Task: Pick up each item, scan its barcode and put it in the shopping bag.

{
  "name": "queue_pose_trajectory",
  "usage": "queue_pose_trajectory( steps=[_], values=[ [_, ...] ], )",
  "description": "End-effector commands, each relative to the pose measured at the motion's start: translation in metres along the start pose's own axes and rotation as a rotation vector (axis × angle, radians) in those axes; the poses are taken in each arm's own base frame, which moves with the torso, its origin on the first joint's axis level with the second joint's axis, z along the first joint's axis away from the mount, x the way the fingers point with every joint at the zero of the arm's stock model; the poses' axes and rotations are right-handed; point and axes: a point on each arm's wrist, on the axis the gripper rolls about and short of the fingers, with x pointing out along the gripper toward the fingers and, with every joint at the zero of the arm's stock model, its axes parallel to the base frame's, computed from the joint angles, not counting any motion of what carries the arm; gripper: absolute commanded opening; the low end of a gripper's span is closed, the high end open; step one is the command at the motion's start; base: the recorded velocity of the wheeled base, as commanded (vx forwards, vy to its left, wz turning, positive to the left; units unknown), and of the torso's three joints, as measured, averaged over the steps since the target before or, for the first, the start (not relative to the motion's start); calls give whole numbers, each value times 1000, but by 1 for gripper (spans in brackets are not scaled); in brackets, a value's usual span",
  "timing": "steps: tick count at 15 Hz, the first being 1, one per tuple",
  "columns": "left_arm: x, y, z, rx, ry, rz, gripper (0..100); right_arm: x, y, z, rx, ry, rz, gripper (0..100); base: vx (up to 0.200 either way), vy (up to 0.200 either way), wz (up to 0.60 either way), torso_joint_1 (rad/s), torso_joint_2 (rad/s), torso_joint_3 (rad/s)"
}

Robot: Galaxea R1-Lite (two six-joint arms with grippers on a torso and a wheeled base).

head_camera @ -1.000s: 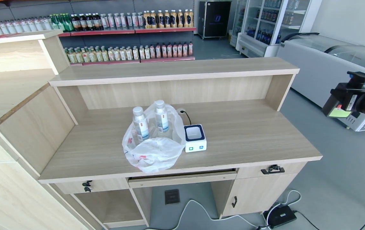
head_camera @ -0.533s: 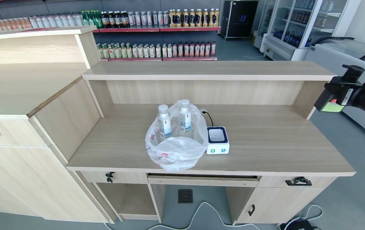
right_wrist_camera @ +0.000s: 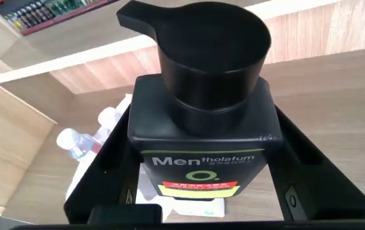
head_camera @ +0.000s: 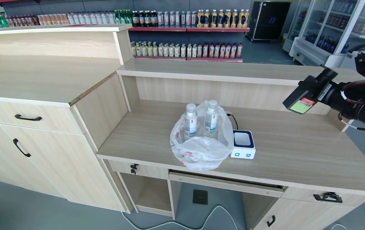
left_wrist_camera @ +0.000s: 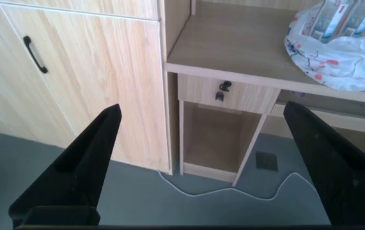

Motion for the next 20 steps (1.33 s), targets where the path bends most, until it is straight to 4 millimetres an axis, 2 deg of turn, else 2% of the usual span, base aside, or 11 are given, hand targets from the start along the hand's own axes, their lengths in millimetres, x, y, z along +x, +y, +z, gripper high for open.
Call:
queue_pose_trajectory(
  steps=[1,5,7,12,16,20],
  values=[
    [0,0,0,0,0,1,100,11,2,-15,64,51,14,0,0,0,0,0,0,0],
    [0,0,0,0,0,1,100,23,-4,-34,246,166,-45,0,0,0,0,0,0,0],
    [0,0,0,0,0,1,100,37,-10,-47,347,217,-117,0,0,0,0,0,0,0],
    [0,0,0,0,0,1,100,59,-8,-60,537,264,-161,0,0,0,0,0,0,0],
    [0,0,0,0,0,1,100,71,0,-84,554,312,-203,0,0,0,0,0,0,0],
    [0,0,0,0,0,1,100,88,1,-86,567,299,-192,0,0,0,0,0,0,0]
  ],
)
